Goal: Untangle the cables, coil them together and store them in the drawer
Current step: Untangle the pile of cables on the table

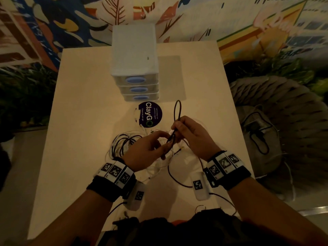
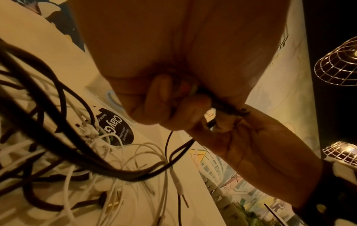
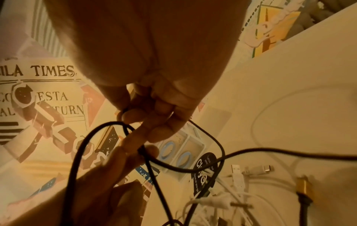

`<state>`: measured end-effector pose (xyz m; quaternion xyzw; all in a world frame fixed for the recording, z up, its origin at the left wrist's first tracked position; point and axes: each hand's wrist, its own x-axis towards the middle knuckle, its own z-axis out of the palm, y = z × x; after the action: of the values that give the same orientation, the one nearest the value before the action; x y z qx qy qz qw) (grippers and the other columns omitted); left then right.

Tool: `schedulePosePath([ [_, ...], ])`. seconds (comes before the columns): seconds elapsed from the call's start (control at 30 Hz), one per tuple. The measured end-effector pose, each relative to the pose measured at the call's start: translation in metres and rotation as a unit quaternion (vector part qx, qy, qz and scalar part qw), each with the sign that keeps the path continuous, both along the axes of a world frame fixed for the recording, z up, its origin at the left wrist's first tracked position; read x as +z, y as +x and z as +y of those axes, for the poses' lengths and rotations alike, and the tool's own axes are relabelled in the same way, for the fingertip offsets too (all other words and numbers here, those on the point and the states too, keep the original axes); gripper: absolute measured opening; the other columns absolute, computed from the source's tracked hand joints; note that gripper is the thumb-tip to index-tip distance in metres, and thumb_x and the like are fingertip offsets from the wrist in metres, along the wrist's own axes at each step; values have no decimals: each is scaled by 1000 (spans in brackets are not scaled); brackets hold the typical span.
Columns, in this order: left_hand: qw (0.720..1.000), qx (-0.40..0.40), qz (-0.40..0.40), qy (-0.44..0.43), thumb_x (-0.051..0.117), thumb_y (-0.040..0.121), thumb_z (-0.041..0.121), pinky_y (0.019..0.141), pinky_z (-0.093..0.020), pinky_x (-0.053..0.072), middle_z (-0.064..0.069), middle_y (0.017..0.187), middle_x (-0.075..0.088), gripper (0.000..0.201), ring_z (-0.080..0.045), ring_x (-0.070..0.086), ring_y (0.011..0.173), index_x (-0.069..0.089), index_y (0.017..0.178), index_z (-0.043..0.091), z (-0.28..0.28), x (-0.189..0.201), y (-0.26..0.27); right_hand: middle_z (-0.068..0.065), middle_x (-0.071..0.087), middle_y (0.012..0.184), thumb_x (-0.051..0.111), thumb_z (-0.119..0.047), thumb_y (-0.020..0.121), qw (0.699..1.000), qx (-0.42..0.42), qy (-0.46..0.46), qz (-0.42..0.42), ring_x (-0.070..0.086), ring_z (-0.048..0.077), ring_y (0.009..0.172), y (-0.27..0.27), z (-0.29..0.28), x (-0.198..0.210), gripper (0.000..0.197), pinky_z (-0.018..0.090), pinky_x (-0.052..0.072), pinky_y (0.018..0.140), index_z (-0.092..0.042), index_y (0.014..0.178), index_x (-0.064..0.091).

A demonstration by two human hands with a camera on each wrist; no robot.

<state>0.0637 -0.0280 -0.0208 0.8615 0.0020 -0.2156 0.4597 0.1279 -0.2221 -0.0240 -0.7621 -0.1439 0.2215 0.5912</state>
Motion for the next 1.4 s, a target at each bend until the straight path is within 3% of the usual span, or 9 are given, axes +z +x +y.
schedulePosePath([
  [0.13, 997, -21, -20, 72, 67, 89, 57, 61, -18, 41, 14, 87, 71, 39, 4, 62, 64, 49, 121, 45, 0, -10, 0, -11, 64, 81, 44, -23, 107, 1000, 6, -9, -29, 60, 7, 79, -7, 0, 4, 24, 23, 47, 79, -15, 96, 64],
  [0.23, 990, -39, -48, 124, 64, 91, 55, 65, -22, 45, 16, 92, 72, 42, 4, 59, 65, 48, 129, 48, -2, -14, -4, -3, 64, 85, 45, -25, 107, 998, -27, -10, -49, 61, 13, 83, -11, -3, 3, 24, 32, 49, 83, -20, 92, 64],
  [0.47, 968, -55, -49, 239, 59, 96, 43, 71, -28, 51, 13, 98, 68, 49, -13, 66, 89, 44, 142, 42, 9, -23, -14, 2, 56, 76, 31, -16, 110, 962, -168, 165, 141, 60, 21, 61, -8, -10, 7, 33, 46, 55, 75, -8, 86, 51],
  [0.6, 952, -26, -91, 291, 59, 95, 39, 72, -30, 52, 10, 105, 69, 49, -17, 67, 94, 46, 142, 39, 10, -17, -14, 6, 53, 78, 30, -18, 109, 943, -187, 197, 191, 57, 25, 55, -9, -7, 7, 34, 42, 56, 64, -9, 83, 49],
  [0.73, 948, -22, -208, 241, 67, 90, 40, 80, -33, 54, 6, 114, 63, 56, -15, 60, 98, 49, 142, 34, 2, -9, -8, 7, 53, 82, 30, -19, 110, 950, -157, 189, 191, 59, 26, 58, -16, 4, 10, 32, 41, 58, 62, -9, 86, 48],
  [0.9, 952, -52, -219, 208, 65, 96, 32, 66, -34, 53, 4, 97, 71, 19, -18, 66, 81, 75, 112, 29, -8, -5, -4, 9, 59, 84, 39, -34, 107, 955, -109, 203, 189, 62, 23, 67, -18, 10, 13, 28, 39, 56, 65, -12, 98, 55],
  [1.0, 950, -36, -242, 193, 59, 97, 32, 62, -36, 56, 4, 89, 73, 22, -20, 68, 73, 74, 114, 30, -4, 0, -6, 2, 66, 95, 62, -40, 96, 992, 5, 56, 112, 68, 16, 80, -14, 2, 5, 23, 35, 58, 74, -28, 114, 58],
  [1.1, 942, 25, -292, 163, 65, 96, 29, 59, -25, 52, 5, 85, 76, 18, -14, 69, 68, 76, 109, 25, -2, 12, -7, -11, 69, 96, 76, -43, 87, 987, 105, -121, 25, 67, 3, 85, -19, -3, -7, 36, 25, 57, 79, -37, 117, 57],
  [1.4, 968, 154, -190, -60, 67, 93, 39, 75, -16, 54, 14, 93, 75, 25, 1, 71, 84, 69, 116, 30, -4, 26, -5, -10, 57, 95, 67, -42, 94, 965, 111, -203, -126, 57, 4, 80, -26, 9, -10, 17, 27, 46, 74, -30, 105, 71],
])
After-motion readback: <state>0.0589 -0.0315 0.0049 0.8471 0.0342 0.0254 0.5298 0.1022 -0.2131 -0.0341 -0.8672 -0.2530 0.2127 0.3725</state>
